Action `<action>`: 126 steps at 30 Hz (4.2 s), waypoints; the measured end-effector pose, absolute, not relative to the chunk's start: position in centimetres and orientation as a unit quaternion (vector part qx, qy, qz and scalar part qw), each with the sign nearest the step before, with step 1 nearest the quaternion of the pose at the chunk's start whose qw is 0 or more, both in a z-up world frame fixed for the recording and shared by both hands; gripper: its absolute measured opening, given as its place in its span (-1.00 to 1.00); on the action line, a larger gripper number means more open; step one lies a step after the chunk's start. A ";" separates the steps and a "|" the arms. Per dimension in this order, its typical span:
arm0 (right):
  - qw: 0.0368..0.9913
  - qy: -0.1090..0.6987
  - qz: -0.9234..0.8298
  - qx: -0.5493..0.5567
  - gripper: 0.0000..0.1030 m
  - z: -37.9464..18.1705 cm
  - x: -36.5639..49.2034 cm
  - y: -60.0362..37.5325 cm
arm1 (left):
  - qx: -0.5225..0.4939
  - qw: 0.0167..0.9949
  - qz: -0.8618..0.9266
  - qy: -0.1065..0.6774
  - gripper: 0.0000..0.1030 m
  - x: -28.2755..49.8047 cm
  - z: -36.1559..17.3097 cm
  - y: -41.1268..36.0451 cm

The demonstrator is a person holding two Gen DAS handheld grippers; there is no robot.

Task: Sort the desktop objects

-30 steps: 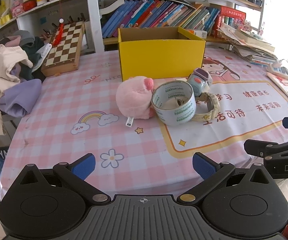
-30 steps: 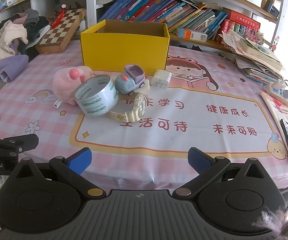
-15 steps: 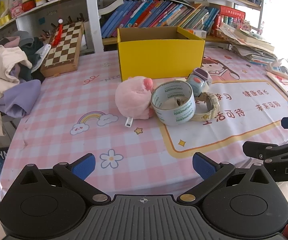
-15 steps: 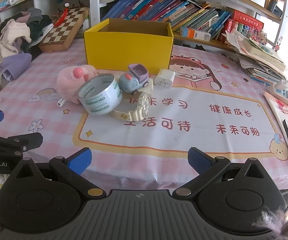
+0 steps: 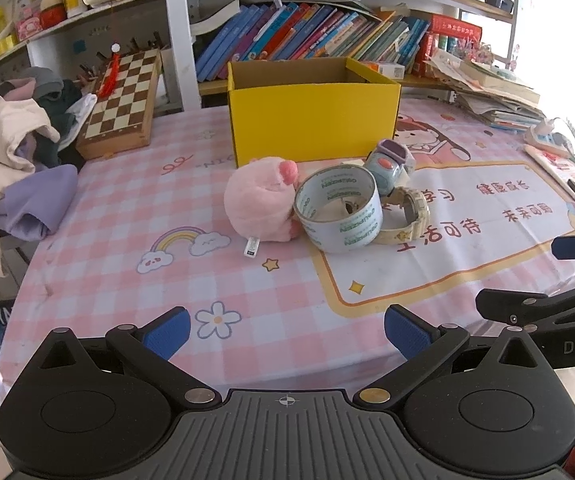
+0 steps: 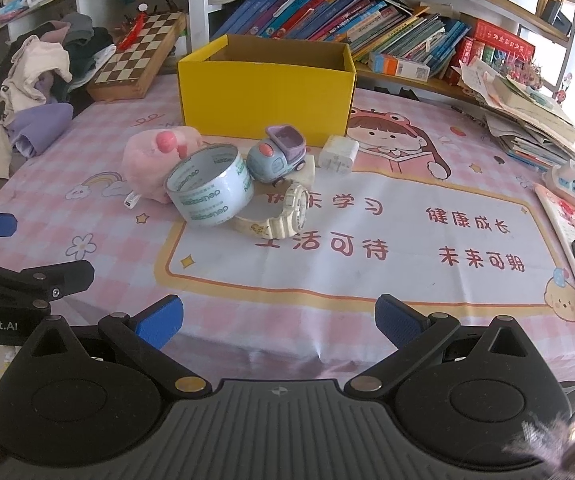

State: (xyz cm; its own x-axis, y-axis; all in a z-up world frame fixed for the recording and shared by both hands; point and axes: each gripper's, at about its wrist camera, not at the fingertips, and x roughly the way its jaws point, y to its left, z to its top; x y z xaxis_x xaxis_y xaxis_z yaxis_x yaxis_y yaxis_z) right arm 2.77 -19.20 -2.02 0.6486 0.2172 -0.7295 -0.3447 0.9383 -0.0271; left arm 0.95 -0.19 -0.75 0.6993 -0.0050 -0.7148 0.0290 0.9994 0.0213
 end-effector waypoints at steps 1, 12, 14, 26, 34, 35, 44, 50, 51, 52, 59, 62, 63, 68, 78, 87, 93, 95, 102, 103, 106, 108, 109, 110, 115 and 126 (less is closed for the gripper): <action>0.904 0.389 0.155 -0.083 1.00 -2.0 2.8 -19.2 | 0.015 0.922 -0.010 0.387 1.00 0.9 -0.7 -0.2; 0.908 0.373 0.174 -0.081 1.00 -1.2 2.8 -18.9 | 0.006 0.928 0.008 0.371 1.00 0.4 -0.2 0.7; 0.909 0.370 0.175 -0.081 1.00 -1.0 2.9 -18.9 | 0.005 0.927 0.005 0.375 1.00 0.5 -0.1 0.8; 0.911 0.359 0.170 -0.113 1.00 -1.0 3.2 -18.0 | -0.001 0.930 -0.002 0.369 1.00 0.7 -0.1 0.9; 0.912 0.354 0.172 -0.111 0.97 -1.1 3.3 -18.1 | -0.004 0.933 0.000 0.359 1.00 0.6 0.0 1.0; 0.912 0.355 0.172 -0.109 0.97 -1.1 3.3 -18.2 | -0.003 0.934 0.000 0.357 1.00 0.6 0.1 1.0; 0.915 0.352 0.171 -0.102 0.93 -0.9 3.5 -18.4 | 0.005 0.939 -0.012 0.344 1.00 0.9 0.3 0.7; 0.915 0.359 0.162 -0.089 0.66 -1.1 4.3 -18.9 | 0.004 0.937 -0.021 0.348 1.00 1.3 0.3 0.6; 0.914 0.360 0.163 -0.087 0.63 -1.1 4.4 -19.0 | 0.001 0.937 -0.023 0.350 1.00 1.4 0.4 0.6; 0.914 0.361 0.165 -0.086 0.58 -1.1 4.6 -19.0 | -0.002 0.936 -0.026 0.352 1.00 1.5 0.3 0.7; 0.913 0.364 0.168 -0.078 0.54 -1.4 5.7 -19.3 | -0.009 0.933 -0.024 0.359 1.00 2.3 0.1 0.8; 0.914 0.364 0.167 -0.072 0.54 -1.4 6.3 -19.6 | -0.011 0.931 -0.019 0.365 1.00 2.8 0.0 0.8; 0.914 0.364 0.167 -0.070 0.54 -1.4 6.4 -19.7 | -0.011 0.930 -0.017 0.367 1.00 3.0 -0.1 0.8; 0.914 0.365 0.166 -0.066 0.54 -1.3 7.4 -20.1 | -0.015 0.929 -0.008 0.371 1.00 3.7 -0.1 0.8; 0.914 0.366 0.162 -0.069 0.54 -1.0 9.6 -20.7 | -0.025 0.930 -0.010 0.366 1.00 5.3 -0.1 0.4; 0.911 0.370 0.168 -0.071 0.54 -1.1 11.9 -21.1 | -0.022 0.933 -0.014 0.358 1.00 6.8 -0.1 -0.4; 0.907 0.375 0.178 -0.074 0.54 -1.1 13.4 -20.9 | -0.020 0.933 -0.014 0.360 0.98 7.7 -0.3 -0.9; 0.905 0.377 0.183 -0.076 0.54 -1.2 14.0 -20.9 | -0.017 0.933 -0.019 0.359 0.96 7.9 -0.3 -1.2; 0.898 0.378 0.210 -0.086 0.54 -1.3 15.6 -20.5 | 0.008 0.929 -0.050 0.366 0.67 9.1 -0.9 -3.1; 0.897 0.378 0.214 -0.088 0.53 -1.4 15.8 -20.4 | 0.011 0.928 -0.054 0.369 0.60 9.4 -1.0 -3.3; 0.892 0.378 0.228 -0.093 0.48 -1.4 16.5 -20.1 | 0.020 0.924 -0.061 0.378 0.41 10.0 -1.5 -3.9; 0.890 0.377 0.239 -0.097 0.40 -1.5 17.1 -19.8 | 0.024 0.921 -0.065 0.383 0.34 10.5 -1.7 -4.2; 0.888 0.377 0.245 -0.098 0.35 -1.5 17.4 -19.7 | 0.026 0.920 -0.067 0.386 0.31 10.7 -1.9 -4.4; 0.886 0.378 0.250 -0.100 0.32 -1.5 17.6 -19.5 | 0.028 0.918 -0.069 0.388 0.23 10.9 -2.0 -4.5; 0.878 0.380 0.273 -0.106 0.27 -1.7 18.9 -18.9 | 0.032 0.913 -0.071 0.401 0.06 11.8 -2.4 -5.0; 0.857 0.391 0.312 -0.126 0.27 -2.6 21.2 -17.1 | 0.039 0.906 -0.065 0.417 -0.15 13.2 -3.3 -5.3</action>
State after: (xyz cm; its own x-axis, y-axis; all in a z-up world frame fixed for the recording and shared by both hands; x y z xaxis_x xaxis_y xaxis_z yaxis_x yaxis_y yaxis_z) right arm 21.18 -17.12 -2.61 0.4997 0.4361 -0.7484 -0.6330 0.7737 0.0282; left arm 13.15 -5.26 -3.28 0.6443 -0.0860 -0.7600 0.1511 0.9884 0.0163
